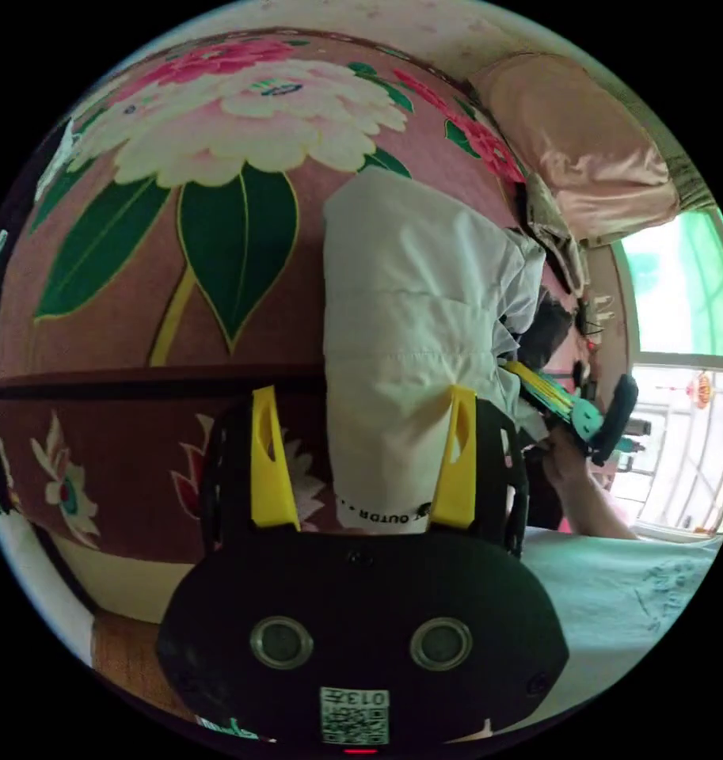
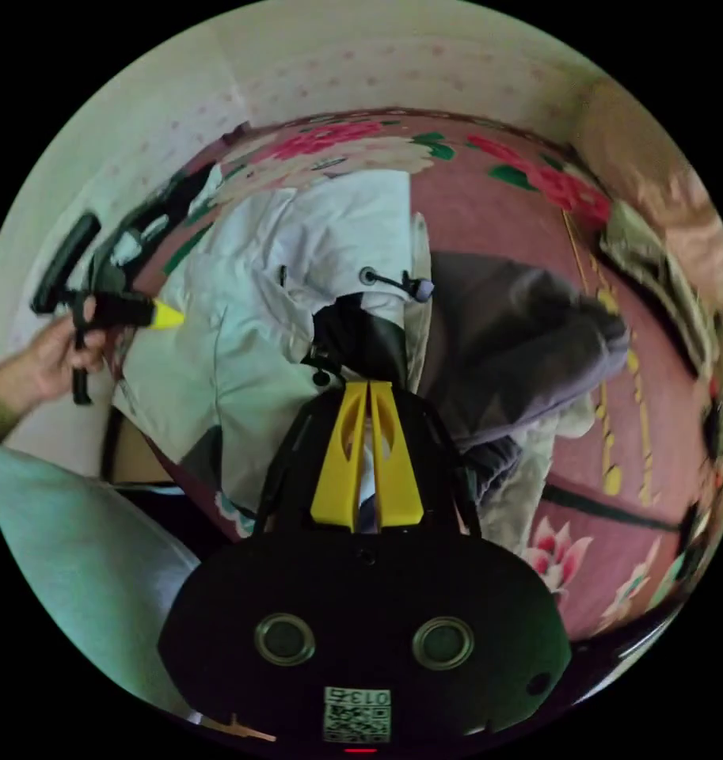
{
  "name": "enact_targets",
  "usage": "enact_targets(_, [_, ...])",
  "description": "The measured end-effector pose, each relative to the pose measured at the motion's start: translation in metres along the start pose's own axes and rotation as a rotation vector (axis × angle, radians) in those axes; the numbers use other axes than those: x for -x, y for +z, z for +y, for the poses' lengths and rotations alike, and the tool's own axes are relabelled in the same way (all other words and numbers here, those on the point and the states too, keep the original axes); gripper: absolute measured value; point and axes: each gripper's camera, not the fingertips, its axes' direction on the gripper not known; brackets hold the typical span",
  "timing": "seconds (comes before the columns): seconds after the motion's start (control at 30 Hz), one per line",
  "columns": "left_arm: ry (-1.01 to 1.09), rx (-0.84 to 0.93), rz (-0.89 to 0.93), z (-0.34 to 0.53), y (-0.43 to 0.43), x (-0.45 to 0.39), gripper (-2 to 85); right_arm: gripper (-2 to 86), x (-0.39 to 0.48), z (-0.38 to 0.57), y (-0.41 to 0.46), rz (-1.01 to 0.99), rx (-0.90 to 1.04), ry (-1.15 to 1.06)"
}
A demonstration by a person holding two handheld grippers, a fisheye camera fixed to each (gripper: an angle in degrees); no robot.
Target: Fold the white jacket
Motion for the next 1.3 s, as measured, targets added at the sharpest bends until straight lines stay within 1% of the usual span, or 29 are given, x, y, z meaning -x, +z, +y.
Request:
enact_targets(0.03, [-0.017,0.021,0.089,-0.001,0.01,0.01,26.7,1.2,-0.009,0.008,0.006,-0.064,-0.014,0.094])
enact_targets(0.07, [-0.051,0.044,0.186,-0.002,0.017,0.023,26.6,0.9,-0.023,0.011,0.003,-0.179,-0.027,0.217])
enact_targets(0.13, [-0.032,0.028,0.251,-0.002,0.013,0.036,26.7,0.4,-0.031,0.009,-0.014,-0.241,0.009,0.292])
enact_targets(0.17, [0.003,0.009,0.269,-0.001,0.009,0.041,27.1,0.3,-0.024,0.008,-0.037,-0.157,-0.029,0.287])
enact_targets(0.2, [0.018,-0.003,0.271,0.0,0.006,0.045,27.3,0.2,-0.018,0.008,-0.051,-0.114,-0.072,0.278])
enact_targets(0.23, [0.04,-0.026,0.28,0.0,0.002,0.052,27.8,0.1,-0.004,0.009,-0.076,-0.042,-0.172,0.251])
enact_targets(0.27, [0.048,-0.033,0.309,-0.002,0.003,0.061,28.2,0.0,0.012,0.011,-0.093,-0.002,-0.25,0.213])
enact_targets(0.3, [0.045,-0.029,0.328,-0.004,0.004,0.065,28.5,0.0,0.02,0.01,-0.098,0.011,-0.266,0.201])
enact_targets(0.33, [0.041,-0.011,0.372,-0.01,0.009,0.071,29.1,0.0,0.035,0.01,-0.1,0.034,-0.254,0.189])
enact_targets(0.4, [0.079,0.011,0.386,-0.018,0.014,0.068,30.2,0.1,0.058,0.01,-0.085,0.119,-0.2,0.161])
enact_targets(0.43, [0.117,0.035,0.362,-0.023,0.016,0.062,31.2,0.1,0.069,0.012,-0.062,0.206,-0.118,0.157])
enact_targets(0.47, [0.15,0.051,0.36,-0.025,0.016,0.056,31.7,0.2,0.071,0.016,-0.032,0.222,-0.001,0.166])
enact_targets(0.5, [0.161,0.056,0.36,-0.026,0.016,0.055,31.7,0.2,0.07,0.019,-0.018,0.185,0.036,0.182])
enact_targets(0.53, [0.175,0.056,0.375,-0.026,0.016,0.054,31.4,0.2,0.066,0.027,-0.007,0.118,0.005,0.282])
enact_targets(0.57, [0.177,0.069,0.461,-0.027,0.017,0.056,30.6,0.2,0.065,0.029,-0.009,0.084,-0.026,0.34])
enact_targets(0.63, [0.12,0.079,0.561,-0.028,0.021,0.062,29.4,0.2,0.074,0.024,-0.011,0.067,0.009,0.299])
enact_targets(0.67, [0.118,0.077,0.549,-0.028,0.021,0.065,28.3,0.2,0.082,0.022,-0.013,0.024,0.004,0.26])
enact_targets(0.73, [0.129,0.091,0.508,-0.029,0.024,0.067,26.9,0.2,0.098,0.023,-0.012,0.001,-0.009,0.199])
enact_targets(0.8, [0.112,0.1,0.512,-0.03,0.026,0.071,24.0,0.2,0.112,0.027,-0.007,0.067,-0.013,0.134])
enact_targets(0.83, [0.098,0.12,0.503,-0.032,0.028,0.074,22.1,0.1,0.113,0.03,-0.007,0.074,-0.018,0.143])
enact_targets(0.93, [0.064,0.18,0.54,-0.042,0.035,0.08,18.8,0.0,0.096,0.035,-0.02,-0.007,0.017,0.158])
enact_targets(1.0, [0.059,0.19,0.555,-0.044,0.036,0.081,17.4,-0.1,0.086,0.039,-0.044,0.042,0.007,0.192])
enact_targets(1.07, [0.049,0.175,0.58,-0.042,0.036,0.08,14.7,-0.1,0.077,0.055,-0.071,0.175,-0.116,0.267])
enact_targets(1.1, [0.043,0.173,0.591,-0.042,0.036,0.08,13.7,0.0,0.074,0.058,-0.07,0.175,-0.11,0.277])
enact_targets(1.17, [0.032,0.149,0.66,-0.041,0.028,0.073,9.9,0.1,0.067,0.069,-0.039,0.068,0.005,0.295])
enact_targets(1.2, [0.03,0.144,0.671,-0.041,0.024,0.069,9.6,0.1,0.068,0.073,-0.03,0.058,0.008,0.284])
enact_targets(1.3, [0.136,0.099,0.579,-0.04,-0.01,0.022,8.6,0.1,0.066,0.086,-0.022,0.078,-0.031,0.302])
